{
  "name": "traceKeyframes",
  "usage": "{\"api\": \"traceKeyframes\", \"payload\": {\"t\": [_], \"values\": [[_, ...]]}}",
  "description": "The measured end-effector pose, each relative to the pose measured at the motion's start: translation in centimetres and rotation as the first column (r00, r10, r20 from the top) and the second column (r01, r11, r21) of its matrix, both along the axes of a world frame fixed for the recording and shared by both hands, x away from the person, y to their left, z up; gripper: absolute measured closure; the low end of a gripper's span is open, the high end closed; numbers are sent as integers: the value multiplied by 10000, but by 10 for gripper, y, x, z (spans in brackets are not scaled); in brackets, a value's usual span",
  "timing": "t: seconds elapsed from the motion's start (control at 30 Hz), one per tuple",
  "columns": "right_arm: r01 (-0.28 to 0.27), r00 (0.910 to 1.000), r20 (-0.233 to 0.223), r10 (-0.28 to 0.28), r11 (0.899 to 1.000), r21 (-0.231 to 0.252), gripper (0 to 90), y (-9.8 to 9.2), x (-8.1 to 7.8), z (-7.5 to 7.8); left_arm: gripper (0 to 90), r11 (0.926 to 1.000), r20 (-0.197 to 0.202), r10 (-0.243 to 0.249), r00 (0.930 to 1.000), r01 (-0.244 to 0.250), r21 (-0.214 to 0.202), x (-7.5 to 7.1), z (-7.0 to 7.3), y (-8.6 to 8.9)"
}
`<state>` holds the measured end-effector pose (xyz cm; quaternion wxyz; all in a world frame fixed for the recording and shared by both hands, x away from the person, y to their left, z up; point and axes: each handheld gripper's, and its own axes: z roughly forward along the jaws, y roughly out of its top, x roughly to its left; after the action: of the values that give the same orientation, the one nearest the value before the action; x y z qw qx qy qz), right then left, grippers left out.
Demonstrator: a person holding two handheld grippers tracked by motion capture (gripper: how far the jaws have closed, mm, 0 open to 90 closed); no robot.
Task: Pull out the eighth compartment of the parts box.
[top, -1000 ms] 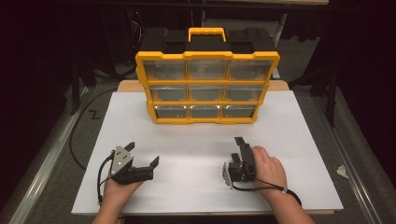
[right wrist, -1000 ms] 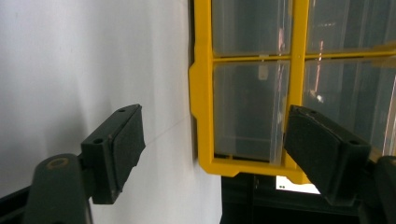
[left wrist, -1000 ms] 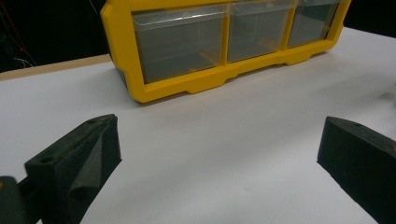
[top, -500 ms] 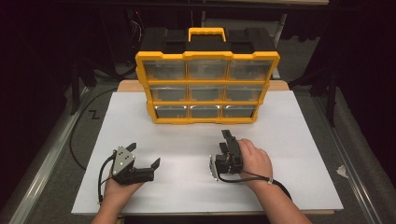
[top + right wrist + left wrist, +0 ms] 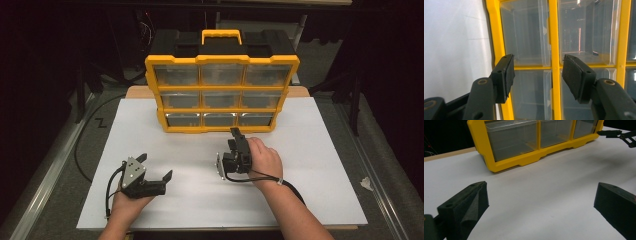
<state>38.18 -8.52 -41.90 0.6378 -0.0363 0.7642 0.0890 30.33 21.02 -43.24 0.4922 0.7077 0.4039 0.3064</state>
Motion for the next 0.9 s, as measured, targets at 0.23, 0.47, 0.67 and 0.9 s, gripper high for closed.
{"api": "traceKeyframes", "payload": {"t": [0.23,0.47,0.67,0.9], "values": [[24,10000,61,-23,10000,-16,470,5,13,-1,4,10000,36,0,10000,0,-28,0,0,0],[65,9999,140,-64,10000,-21,499,11,24,0,4,10000,21,-12,10000,12,-77,1,0,0],[129,9996,243,-128,9999,-78,535,15,34,1,4,10000,-16,-39,10000,39,-90,1,0,0],[106,9992,382,-104,9999,-57,588,22,45,2,4,9999,-24,-26,10000,25,-119,2,0,1]]}}
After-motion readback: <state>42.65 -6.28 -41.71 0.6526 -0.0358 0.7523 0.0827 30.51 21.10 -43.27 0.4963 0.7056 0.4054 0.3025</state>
